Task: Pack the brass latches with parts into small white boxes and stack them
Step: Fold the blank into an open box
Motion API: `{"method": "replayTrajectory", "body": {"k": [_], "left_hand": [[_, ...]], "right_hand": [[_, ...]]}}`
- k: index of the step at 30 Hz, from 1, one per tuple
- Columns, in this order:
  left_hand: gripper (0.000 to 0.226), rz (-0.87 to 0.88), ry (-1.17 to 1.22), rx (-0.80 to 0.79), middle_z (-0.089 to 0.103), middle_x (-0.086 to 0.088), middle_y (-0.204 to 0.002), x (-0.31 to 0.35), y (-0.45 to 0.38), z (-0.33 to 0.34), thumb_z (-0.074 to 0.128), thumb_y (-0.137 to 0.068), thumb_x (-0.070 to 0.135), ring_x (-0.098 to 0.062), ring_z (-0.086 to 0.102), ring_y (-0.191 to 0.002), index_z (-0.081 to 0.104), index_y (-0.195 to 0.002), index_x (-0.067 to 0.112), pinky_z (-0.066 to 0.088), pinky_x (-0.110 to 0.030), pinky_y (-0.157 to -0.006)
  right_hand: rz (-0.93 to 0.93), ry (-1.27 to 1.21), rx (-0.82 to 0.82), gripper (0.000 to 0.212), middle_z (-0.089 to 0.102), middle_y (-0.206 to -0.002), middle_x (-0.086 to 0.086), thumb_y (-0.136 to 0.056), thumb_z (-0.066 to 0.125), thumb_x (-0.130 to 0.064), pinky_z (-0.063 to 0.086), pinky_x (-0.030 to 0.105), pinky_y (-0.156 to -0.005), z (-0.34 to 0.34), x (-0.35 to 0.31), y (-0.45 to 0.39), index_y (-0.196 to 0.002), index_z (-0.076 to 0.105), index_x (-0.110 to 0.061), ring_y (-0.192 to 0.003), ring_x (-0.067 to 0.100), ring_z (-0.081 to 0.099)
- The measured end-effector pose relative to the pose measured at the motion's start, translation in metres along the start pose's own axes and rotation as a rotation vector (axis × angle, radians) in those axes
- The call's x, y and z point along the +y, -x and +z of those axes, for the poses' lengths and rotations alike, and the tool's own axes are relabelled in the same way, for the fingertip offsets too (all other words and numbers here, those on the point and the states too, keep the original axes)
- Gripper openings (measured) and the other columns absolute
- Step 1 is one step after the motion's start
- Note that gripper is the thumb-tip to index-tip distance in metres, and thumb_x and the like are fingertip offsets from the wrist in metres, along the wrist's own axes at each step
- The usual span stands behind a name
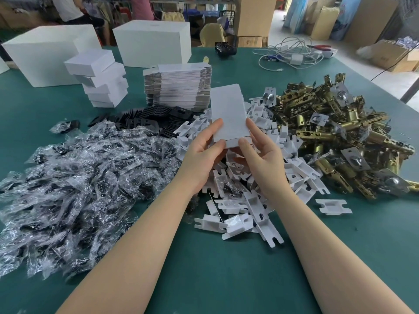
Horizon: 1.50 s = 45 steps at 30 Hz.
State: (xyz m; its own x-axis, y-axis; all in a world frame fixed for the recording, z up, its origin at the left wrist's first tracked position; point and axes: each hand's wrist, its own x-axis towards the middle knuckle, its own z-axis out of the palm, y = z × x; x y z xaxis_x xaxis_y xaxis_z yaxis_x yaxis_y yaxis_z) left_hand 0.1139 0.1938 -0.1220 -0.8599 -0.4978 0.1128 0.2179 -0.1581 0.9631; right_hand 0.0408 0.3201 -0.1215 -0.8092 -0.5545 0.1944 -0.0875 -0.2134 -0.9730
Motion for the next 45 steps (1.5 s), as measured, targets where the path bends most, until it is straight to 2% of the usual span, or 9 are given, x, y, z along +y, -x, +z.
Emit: {"method": "replayTrajectory", "body": {"k": [3, 7, 15, 21, 28, 35, 40, 43, 45], "left_hand": [[0.043, 0.037, -0.036, -0.011, 0.059, 0.008, -0.138, 0.0004, 0.0021, 0.0013, 0.061, -0.087, 0.017, -0.012, 0.061, -0.121, 0.064, -0.120, 0.044, 0.052, -0.029, -0.098], [0.049, 0.071, -0.040, -0.029, 0.059, 0.007, -0.137, -0.0006, 0.0026, 0.0008, 0.058, -0.095, 0.002, -0.009, 0.064, -0.115, 0.064, -0.123, 0.042, 0.053, -0.021, -0.086], [0.045, 0.083, -0.045, -0.042, 0.053, 0.010, -0.145, 0.0022, 0.0043, 0.0014, 0.062, -0.089, 0.017, -0.007, 0.060, -0.121, 0.063, -0.120, 0.049, 0.052, -0.019, -0.088], [0.042, 0.077, -0.064, -0.039, 0.053, 0.013, -0.144, 0.0046, 0.0049, 0.0007, 0.062, -0.088, 0.023, -0.004, 0.059, -0.122, 0.061, -0.121, 0.049, 0.051, -0.020, -0.092], [0.043, 0.081, -0.041, 0.022, 0.065, 0.020, -0.124, 0.0028, 0.0053, 0.0034, 0.064, -0.084, 0.015, -0.005, 0.067, -0.109, 0.068, -0.113, 0.046, 0.054, -0.017, -0.082], [0.044, 0.066, -0.049, -0.006, 0.064, 0.022, -0.126, 0.0014, 0.0023, 0.0010, 0.064, -0.084, 0.015, -0.005, 0.063, -0.117, 0.069, -0.113, 0.048, 0.053, -0.020, -0.088], [0.042, 0.056, -0.100, -0.019, 0.057, 0.019, -0.137, -0.0001, 0.0002, -0.0020, 0.061, -0.087, 0.023, -0.007, 0.058, -0.124, 0.065, -0.116, 0.052, 0.049, -0.030, -0.102], [0.041, 0.072, -0.214, -0.044, 0.051, 0.038, -0.132, 0.0001, 0.0010, -0.0033, 0.059, -0.090, 0.034, -0.001, 0.049, -0.132, 0.057, -0.125, 0.055, 0.042, -0.033, -0.113], [0.047, 0.096, -0.257, -0.070, 0.050, 0.043, -0.128, 0.0005, 0.0029, -0.0036, 0.061, -0.092, 0.036, 0.006, 0.050, -0.128, 0.051, -0.137, 0.046, 0.046, -0.024, -0.106]], "right_hand": [[0.018, -0.028, 0.010, 0.043, 0.070, -0.121, -0.001, -0.097, 0.059, -0.015, 0.059, 0.049, -0.083, -0.0005, -0.0010, -0.0006, -0.123, 0.055, -0.049, -0.093, 0.029, 0.073], [0.032, -0.057, 0.021, 0.044, 0.070, -0.120, 0.003, -0.097, 0.058, -0.011, 0.058, 0.047, -0.081, -0.0007, -0.0005, -0.0012, -0.124, 0.056, -0.046, -0.093, 0.034, 0.072], [0.020, -0.052, 0.002, 0.043, 0.071, -0.119, -0.001, -0.098, 0.059, -0.015, 0.061, 0.038, -0.078, -0.0014, -0.0007, -0.0022, -0.132, 0.052, -0.041, -0.092, 0.024, 0.073], [0.011, -0.049, -0.021, 0.041, 0.066, -0.127, 0.008, -0.099, 0.058, -0.015, 0.059, 0.038, -0.084, -0.0003, -0.0039, -0.0009, -0.128, 0.051, -0.044, -0.105, 0.030, 0.069], [0.017, -0.043, 0.019, 0.042, 0.067, -0.125, 0.006, -0.098, 0.058, -0.012, 0.061, 0.042, -0.081, 0.0021, -0.0051, 0.0013, -0.121, 0.054, -0.047, -0.098, 0.038, 0.069], [0.010, -0.015, 0.016, 0.042, 0.067, -0.125, 0.005, -0.099, 0.057, -0.012, 0.058, 0.049, -0.084, 0.0013, -0.0054, 0.0008, -0.123, 0.052, -0.046, -0.100, 0.041, 0.067], [0.006, -0.023, 0.005, 0.044, 0.068, -0.123, 0.007, -0.097, 0.060, -0.014, 0.059, 0.027, -0.066, 0.0003, -0.0064, -0.0001, -0.129, 0.049, -0.042, -0.096, 0.032, 0.071], [0.005, -0.039, 0.019, 0.043, 0.069, -0.119, 0.008, -0.097, 0.061, -0.014, 0.058, 0.025, -0.065, -0.0002, -0.0046, -0.0008, -0.129, 0.050, -0.041, -0.094, 0.031, 0.072], [0.002, -0.047, 0.028, 0.041, 0.071, -0.114, 0.007, -0.097, 0.060, -0.014, 0.058, 0.027, -0.066, 0.0002, -0.0037, -0.0013, -0.128, 0.053, -0.041, -0.093, 0.029, 0.072]]}}
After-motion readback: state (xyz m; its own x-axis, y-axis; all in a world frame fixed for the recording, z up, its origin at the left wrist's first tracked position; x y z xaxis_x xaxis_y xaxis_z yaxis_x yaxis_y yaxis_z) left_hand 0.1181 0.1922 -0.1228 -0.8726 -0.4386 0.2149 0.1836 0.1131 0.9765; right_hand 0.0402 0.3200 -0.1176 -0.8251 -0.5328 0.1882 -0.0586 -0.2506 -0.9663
